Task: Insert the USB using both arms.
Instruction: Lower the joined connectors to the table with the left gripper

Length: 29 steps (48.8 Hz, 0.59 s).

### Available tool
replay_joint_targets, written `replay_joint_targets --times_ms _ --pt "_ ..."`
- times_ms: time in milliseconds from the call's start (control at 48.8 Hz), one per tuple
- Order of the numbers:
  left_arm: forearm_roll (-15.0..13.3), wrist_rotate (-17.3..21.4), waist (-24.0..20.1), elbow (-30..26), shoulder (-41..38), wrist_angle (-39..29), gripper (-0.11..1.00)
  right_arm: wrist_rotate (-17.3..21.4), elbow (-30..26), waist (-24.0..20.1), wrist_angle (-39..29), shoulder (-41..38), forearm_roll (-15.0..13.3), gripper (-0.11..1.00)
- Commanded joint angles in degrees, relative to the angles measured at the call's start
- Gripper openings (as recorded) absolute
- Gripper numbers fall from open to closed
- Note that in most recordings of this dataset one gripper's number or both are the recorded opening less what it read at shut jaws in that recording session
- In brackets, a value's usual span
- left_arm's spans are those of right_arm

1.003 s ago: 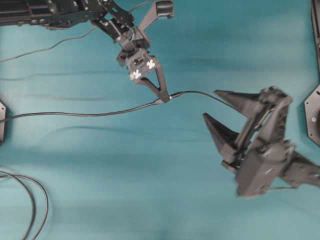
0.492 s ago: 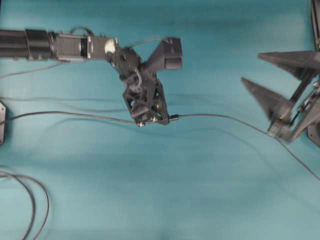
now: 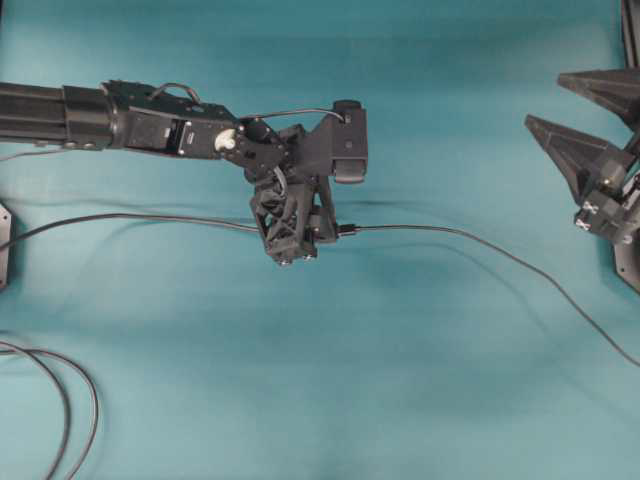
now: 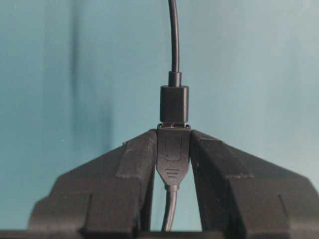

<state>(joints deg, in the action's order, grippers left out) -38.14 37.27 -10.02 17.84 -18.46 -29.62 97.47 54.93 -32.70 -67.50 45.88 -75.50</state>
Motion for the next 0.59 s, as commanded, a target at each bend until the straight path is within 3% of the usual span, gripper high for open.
replay_joint_targets --times_ms 0,123,451,512,573 --pt "1.5 -1.1 0.2 -1.1 0.4 0.4 0.15 0.2 -0.4 0.4 0.7 -0.1 0.2 0.73" --pt "2.7 -1.1 0.5 -1.3 0.0 0.6 0.15 0.0 -0.4 0.8 0.8 -0.1 0.2 0.73" --pt "2.8 -1.2 0.7 -2.0 -1.1 0.7 0.14 -0.1 -0.1 1.1 1.1 -0.1 0.2 0.73" --pt "2.8 -1.3 0.7 -2.0 -1.3 0.7 0.19 -0.1 -0.1 1.1 1.3 -0.1 0.2 0.73" --pt "2.8 -1.3 0.7 -1.9 -1.4 0.8 0.32 -0.1 -0.1 1.1 1.5 -0.1 0.2 0.73"
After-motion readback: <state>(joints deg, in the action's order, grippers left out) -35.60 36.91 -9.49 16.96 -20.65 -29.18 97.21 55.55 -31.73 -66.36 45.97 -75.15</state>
